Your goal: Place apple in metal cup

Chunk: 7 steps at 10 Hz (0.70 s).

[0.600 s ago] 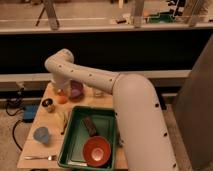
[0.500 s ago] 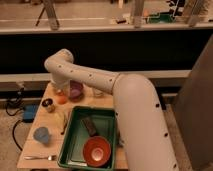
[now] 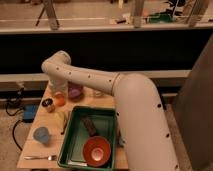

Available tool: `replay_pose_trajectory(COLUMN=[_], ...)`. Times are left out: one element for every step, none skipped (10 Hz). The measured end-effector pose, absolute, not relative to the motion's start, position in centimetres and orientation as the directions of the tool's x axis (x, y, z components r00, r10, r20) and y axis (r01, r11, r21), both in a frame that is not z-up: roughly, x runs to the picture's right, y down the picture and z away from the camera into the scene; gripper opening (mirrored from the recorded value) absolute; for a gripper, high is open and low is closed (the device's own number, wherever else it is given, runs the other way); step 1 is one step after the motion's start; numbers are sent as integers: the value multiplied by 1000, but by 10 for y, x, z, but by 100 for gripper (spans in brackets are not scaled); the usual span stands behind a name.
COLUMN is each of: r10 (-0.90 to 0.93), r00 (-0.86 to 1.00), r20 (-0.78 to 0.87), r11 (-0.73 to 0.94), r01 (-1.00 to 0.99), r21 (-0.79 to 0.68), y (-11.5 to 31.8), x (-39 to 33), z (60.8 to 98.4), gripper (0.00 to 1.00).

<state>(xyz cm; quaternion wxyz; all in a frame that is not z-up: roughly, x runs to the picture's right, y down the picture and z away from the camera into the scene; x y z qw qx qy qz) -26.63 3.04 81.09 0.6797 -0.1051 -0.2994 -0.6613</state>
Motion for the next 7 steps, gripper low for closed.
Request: replay_pose_trajectory(r10=[-839,-850,-863,-873,-878,-880,-877], r00=[-62,-34,12,46,68,81,91], r20=[541,526,505,486,473,468,472], r11=[98,125,172,212,245,265,280], r01=[960,956,947,932,915,902,895], r21=[261,264,270,292,322,342,348], y=[31,30,26,23,19,17,15], x=[-269,-270,-269,-269,-270,-274,-280], z=[809,808,809,809,810,814,819], gripper=[1,1,1,1,1,1,1])
